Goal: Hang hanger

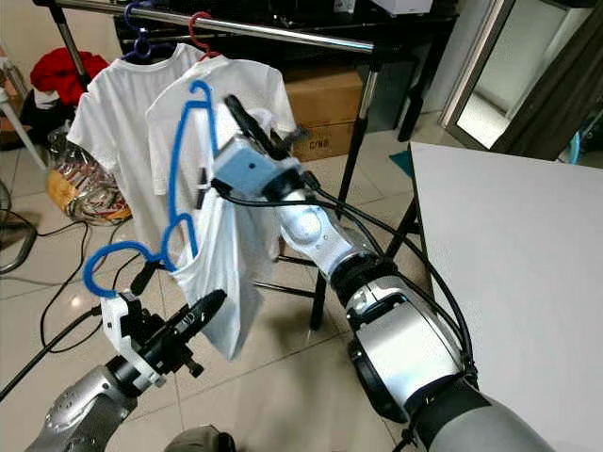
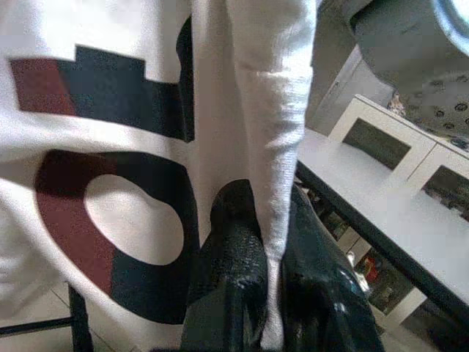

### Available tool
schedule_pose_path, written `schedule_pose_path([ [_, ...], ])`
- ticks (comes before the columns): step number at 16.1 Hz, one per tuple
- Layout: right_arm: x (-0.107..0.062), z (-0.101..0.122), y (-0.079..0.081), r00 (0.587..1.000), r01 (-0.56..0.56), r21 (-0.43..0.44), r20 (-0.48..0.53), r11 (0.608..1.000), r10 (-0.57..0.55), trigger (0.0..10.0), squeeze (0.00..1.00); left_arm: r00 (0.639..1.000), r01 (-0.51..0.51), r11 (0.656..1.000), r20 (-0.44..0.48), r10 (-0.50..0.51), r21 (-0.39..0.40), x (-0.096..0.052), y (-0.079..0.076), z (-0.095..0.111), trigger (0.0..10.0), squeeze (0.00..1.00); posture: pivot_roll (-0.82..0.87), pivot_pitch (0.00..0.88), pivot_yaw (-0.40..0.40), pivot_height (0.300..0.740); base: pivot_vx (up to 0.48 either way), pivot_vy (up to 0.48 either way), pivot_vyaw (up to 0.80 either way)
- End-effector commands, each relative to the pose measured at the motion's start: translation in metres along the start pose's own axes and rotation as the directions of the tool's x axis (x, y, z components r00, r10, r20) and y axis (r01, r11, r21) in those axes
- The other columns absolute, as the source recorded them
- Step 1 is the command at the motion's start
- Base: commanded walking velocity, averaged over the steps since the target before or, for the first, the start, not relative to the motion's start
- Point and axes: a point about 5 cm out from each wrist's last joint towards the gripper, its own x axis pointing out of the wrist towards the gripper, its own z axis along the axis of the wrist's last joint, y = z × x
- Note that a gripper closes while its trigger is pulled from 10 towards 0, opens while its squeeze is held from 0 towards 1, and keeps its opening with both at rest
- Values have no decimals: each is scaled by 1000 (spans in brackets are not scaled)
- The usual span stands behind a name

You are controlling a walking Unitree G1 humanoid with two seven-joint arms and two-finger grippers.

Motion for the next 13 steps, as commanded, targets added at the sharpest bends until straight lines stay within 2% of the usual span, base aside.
schedule_pose_path([
  [1, 12, 17, -17, 993, 60, 23, 101, 998, -62, 10000, 0, 994, -10, 998, -111, 4, -55, -7, 0, -22, 10000, 0, 133, 0, -22, 740, 0, 0, 0],
  [4, 13, 25, -4, 988, -31, -1, 148, 1000, 31, 10000, 0, 988, 21, 999, -153, -27, -43, -6, -2, -28, 10000, 0, 130, 0, -19, 740, 0, 0, 0],
  [7, 16, 26, 6, 989, -89, 8, 118, 996, 88, 10000, 0, 959, 91, 996, -273, -82, 20, -9, -6, -42, 10000, 0, 132, 0, -16, 740, 0, 0, 0],
  [8, 17, 26, 6, 989, -92, 10, 117, 996, 90, 10000, 0, 949, 95, 995, -303, -86, 15, -12, -5, -48, 10000, 0, 133, 1, -15, 740, 0, 0, 0],
  [10, 16, 27, 10, 982, -126, -41, 134, 991, 131, 10000, 0, 944, 72, 997, -324, -66, 6, -18, 1, -51, 10000, 0, 135, 2, -15, 740, 0, 0, 0],
  [12, 12, 23, 11, 982, -139, -53, 121, 989, 145, 10000, 0, 949, 20, 1000, -314, -26, -23, -26, 9, -52, 10000, 0, 135, 2, -15, 740, 0, 0, 0],
  [13, 9, 20, 13, 981, -156, -60, 107, 986, 162, 10000, 0, 948, 9, 1000, -317, -12, -11, -29, 12, -53, 10000, 0, 141, 3, -18, 740, 0, 0, 0],
])
